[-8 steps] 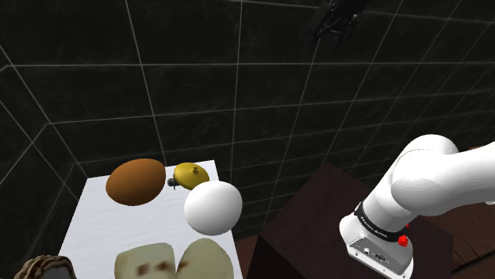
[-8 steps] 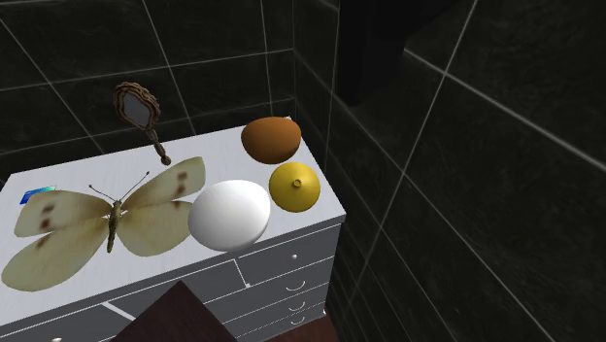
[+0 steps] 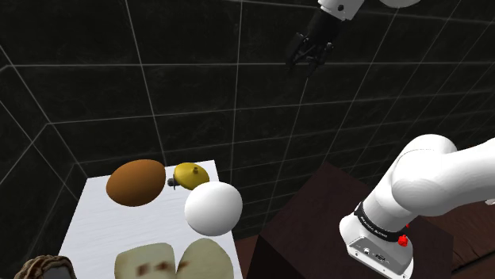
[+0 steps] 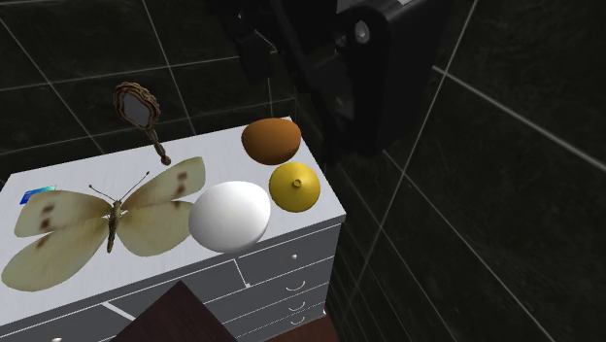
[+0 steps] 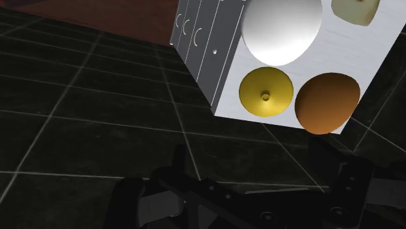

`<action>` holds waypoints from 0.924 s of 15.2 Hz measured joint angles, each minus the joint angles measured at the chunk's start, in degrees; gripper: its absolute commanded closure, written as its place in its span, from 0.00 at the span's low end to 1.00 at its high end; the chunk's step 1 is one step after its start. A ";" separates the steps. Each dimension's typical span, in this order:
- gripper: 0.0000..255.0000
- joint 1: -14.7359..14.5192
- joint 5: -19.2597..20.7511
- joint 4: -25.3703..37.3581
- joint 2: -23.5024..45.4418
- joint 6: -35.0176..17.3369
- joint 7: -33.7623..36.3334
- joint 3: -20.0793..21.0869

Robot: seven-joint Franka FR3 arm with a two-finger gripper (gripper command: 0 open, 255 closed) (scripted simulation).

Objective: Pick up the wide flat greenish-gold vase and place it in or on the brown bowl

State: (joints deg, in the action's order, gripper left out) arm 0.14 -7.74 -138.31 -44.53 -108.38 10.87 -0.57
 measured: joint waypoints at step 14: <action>0.00 -4.62 -9.07 -9.13 19.68 -29.06 2.38 4.58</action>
State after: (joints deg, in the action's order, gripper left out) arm -4.49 -16.82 -147.44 -24.86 -137.44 13.24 4.01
